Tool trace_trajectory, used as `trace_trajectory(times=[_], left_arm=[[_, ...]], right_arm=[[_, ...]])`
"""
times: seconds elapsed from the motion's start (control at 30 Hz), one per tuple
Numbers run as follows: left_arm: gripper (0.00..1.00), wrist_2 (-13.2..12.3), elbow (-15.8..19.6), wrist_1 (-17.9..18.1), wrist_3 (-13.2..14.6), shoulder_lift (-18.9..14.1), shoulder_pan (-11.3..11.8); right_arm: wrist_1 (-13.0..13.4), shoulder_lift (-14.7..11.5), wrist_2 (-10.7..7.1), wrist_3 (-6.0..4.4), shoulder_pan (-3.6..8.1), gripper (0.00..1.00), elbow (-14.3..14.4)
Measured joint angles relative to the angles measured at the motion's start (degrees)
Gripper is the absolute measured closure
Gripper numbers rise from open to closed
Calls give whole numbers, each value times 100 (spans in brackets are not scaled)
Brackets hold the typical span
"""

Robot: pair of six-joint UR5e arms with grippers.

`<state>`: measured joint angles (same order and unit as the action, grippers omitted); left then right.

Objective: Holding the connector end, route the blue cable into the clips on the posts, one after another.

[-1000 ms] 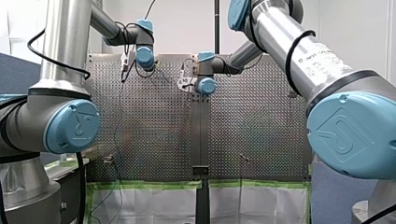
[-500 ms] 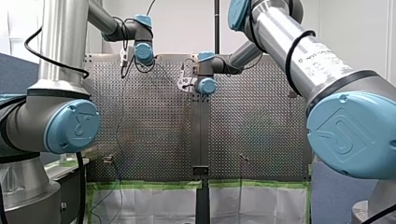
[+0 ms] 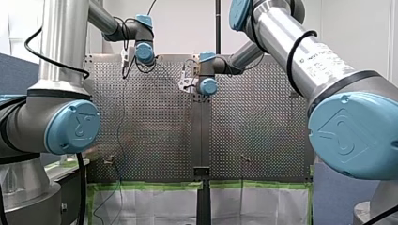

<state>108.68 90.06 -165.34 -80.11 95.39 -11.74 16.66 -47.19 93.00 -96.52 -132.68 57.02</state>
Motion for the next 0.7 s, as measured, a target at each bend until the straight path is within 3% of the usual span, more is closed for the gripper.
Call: trace_trajectory(times=[0.37, 0.7], left_arm=[[100, -177, 0, 51, -208, 32, -42], [100, -182, 0, -73, -294, 321, -243]], right_arm=[[-151, -2, 0, 0, 17, 100, 262], [-171, 1, 10, 11, 15, 100, 437]])
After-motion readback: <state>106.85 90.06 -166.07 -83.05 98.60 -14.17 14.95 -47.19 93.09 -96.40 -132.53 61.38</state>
